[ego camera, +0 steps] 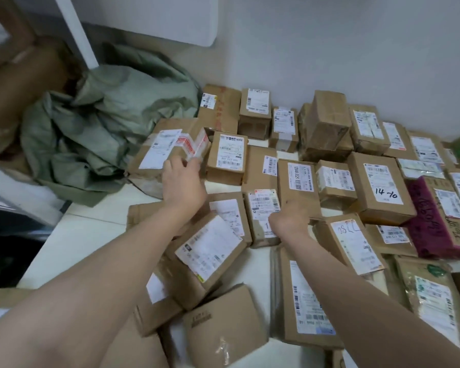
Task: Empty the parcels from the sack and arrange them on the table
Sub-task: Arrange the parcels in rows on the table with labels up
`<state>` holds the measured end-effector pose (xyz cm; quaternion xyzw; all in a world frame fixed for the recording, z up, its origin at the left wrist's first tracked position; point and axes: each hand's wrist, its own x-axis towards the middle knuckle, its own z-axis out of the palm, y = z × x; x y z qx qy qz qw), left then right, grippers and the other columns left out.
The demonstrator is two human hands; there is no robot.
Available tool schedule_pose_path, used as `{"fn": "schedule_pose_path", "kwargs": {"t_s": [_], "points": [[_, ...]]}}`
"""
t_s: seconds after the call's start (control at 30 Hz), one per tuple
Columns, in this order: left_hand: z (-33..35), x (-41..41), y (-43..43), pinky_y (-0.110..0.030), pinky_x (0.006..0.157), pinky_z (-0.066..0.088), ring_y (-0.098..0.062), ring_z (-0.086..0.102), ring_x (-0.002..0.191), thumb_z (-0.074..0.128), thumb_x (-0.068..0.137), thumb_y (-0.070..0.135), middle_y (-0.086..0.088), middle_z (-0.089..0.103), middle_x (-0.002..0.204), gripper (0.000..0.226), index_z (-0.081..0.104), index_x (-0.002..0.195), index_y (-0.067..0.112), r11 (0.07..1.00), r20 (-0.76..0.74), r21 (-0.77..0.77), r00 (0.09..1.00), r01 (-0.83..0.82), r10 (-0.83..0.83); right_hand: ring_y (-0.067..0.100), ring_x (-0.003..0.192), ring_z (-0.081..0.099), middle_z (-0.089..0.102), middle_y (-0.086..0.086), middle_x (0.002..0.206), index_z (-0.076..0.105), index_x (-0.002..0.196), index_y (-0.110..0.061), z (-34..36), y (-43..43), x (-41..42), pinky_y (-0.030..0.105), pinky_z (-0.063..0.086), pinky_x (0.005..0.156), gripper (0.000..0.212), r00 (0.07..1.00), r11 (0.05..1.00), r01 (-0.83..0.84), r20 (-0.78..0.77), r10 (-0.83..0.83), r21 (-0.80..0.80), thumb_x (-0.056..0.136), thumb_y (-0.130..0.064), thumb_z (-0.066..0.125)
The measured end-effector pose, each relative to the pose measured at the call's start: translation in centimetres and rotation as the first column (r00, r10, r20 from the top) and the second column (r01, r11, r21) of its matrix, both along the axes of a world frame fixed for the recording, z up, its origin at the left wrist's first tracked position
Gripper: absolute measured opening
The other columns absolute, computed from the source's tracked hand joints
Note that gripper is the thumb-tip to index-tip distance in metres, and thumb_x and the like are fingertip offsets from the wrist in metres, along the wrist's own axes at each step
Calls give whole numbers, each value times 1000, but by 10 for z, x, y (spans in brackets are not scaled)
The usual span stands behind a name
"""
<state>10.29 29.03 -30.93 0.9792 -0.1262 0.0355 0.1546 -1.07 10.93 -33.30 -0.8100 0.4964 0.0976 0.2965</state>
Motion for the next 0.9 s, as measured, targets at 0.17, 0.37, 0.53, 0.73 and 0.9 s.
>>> {"fn": "schedule_pose_path", "kwargs": {"t_s": [0.17,0.37,0.53,0.73,0.9], "points": [[-1,28,50,-44,99,37,-40,37,119,71,81,34,-21,32,136,61,43,133,19,972,-123,-36,966,-231,225,23,111,57,63,4,119,58,126,-16,16,56,24,26,42,78,30,933,979,-203,305,191,8,97,-22,50],[-16,53,82,-38,104,39,-39,51,118,65,89,40,-20,23,145,77,22,152,27,971,-454,-178,889,-157,61,8,75,55,59,-6,101,59,116,-26,11,106,34,18,37,49,27,949,932,-294,178,259,212,99,-44,48],[-19,66,96,-41,104,41,-37,50,122,64,88,33,-16,33,146,68,30,147,27,976,-469,-203,883,-82,-23,14,92,57,64,-1,113,57,129,-19,18,111,28,24,43,69,38,945,957,-274,214,248,96,99,-41,50],[-4,64,127,-42,106,38,-36,42,129,65,87,46,-18,39,142,67,35,145,26,995,-458,-71,888,-75,34,13,106,60,65,-2,119,61,125,-18,47,135,34,25,44,87,33,870,913,-403,285,402,-58,97,-34,55],[4,21,160,-53,113,23,-34,24,140,63,85,54,-12,28,152,72,33,147,32,986,-512,113,843,-120,162,20,116,54,61,1,122,64,122,-21,55,182,27,28,42,96,28,696,737,-653,248,674,-172,95,-26,56]]}}
